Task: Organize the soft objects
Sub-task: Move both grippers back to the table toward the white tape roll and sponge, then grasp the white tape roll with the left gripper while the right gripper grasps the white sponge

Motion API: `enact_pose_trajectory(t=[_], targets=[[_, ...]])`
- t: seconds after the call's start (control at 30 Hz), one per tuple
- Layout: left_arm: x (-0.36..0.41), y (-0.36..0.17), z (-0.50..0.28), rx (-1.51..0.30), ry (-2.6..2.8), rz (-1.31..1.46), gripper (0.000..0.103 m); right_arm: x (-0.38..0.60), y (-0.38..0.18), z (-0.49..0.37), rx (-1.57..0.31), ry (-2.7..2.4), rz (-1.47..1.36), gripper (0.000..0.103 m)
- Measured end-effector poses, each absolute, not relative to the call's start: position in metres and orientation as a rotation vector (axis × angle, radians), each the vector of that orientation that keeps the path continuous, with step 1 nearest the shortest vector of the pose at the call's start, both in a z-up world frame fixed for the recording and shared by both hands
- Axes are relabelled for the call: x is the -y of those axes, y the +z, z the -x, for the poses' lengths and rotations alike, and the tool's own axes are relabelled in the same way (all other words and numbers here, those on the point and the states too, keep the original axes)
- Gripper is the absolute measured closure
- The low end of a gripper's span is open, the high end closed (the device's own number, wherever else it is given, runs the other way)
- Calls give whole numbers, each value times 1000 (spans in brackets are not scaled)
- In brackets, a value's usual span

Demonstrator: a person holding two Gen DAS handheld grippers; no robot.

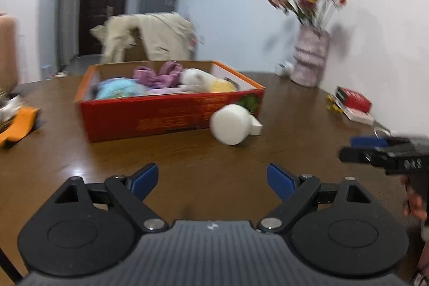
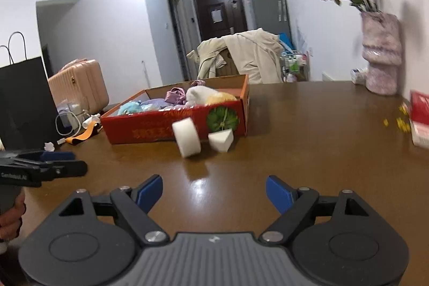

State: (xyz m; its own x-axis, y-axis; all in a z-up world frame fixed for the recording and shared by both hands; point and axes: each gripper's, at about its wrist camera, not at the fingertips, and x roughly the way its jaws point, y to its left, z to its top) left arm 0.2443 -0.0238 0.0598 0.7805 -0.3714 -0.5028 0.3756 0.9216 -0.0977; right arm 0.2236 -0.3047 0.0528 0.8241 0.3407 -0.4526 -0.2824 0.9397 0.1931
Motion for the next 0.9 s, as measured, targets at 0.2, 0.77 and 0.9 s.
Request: enact_pose_trajectory(t=[0.2, 0.77, 0.9], targets=[[80, 50, -321, -533, -491, -197, 13, 292, 57, -308, -575, 365, -7, 35], [78, 13, -398, -558, -619, -103, 46, 259, 15, -406, -667, 473, 25, 75], [77, 14, -398, -558, -614, -93, 47, 259, 15, -405, -662, 461, 27, 77]])
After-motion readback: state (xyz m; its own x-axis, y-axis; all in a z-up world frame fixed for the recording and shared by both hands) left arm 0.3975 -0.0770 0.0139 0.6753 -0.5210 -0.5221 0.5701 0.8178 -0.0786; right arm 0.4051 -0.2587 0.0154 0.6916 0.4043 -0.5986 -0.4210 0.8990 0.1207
